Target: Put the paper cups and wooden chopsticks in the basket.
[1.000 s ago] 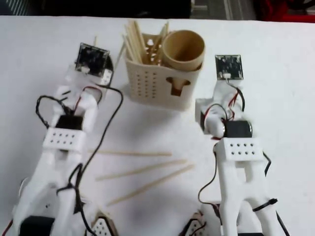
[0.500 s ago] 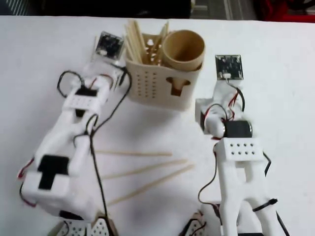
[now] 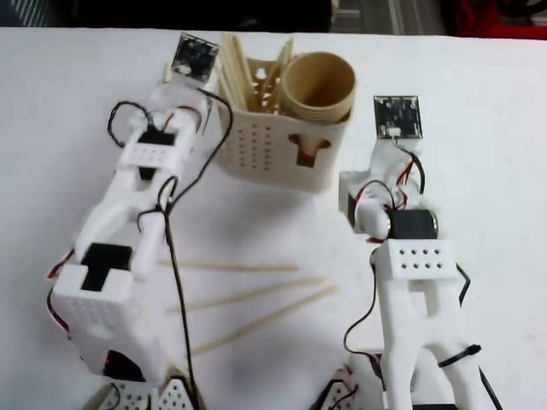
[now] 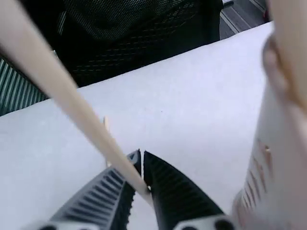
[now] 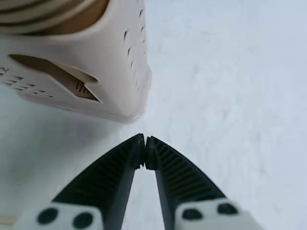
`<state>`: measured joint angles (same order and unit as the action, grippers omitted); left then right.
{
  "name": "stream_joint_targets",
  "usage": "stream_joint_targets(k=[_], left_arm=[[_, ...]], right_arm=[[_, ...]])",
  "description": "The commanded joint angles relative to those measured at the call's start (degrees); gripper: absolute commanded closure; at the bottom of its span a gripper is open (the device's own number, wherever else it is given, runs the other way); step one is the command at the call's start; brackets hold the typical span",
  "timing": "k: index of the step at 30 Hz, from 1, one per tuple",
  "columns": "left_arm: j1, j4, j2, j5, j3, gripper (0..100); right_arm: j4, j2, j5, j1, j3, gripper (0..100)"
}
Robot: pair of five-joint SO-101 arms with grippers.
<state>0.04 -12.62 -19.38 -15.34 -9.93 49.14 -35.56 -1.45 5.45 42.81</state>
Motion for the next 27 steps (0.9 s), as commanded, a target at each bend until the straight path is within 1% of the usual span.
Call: stream_joint_targets(k=[1,6,13,16,21,24,27], left_arm=[[-0.04,-4.40,6.81,0.26,0.53,98],[0.04,-15.30,17.10,0.62,0.62,98],[0.48,-24.88,31.87,0.70,0.88,98],[1.63,-26.64,37.76,0.79,0.88,98],[4.09,-26.37,45.41,0.79,1.41,98],[5.85,-27.16,47.96,1.32,4.22,98],[6.11,-29.10,48.75,3.43,9.05,98]], right_arm=[[-0.84,-1.45,0.26,-0.31,-0.44,97.8],[-0.84,-1.45,0.26,-0.31,-0.44,97.8],[-0.84,-1.45,0.26,-0.66,-0.44,97.8],[-0.84,-1.45,0.26,-0.66,-0.44,97.8],[-0.84,-1.45,0.26,-0.66,-0.44,97.8],[-0.84,-1.45,0.26,-0.75,-0.44,97.8],[-0.84,-1.45,0.26,-0.75,-0.44,97.8]])
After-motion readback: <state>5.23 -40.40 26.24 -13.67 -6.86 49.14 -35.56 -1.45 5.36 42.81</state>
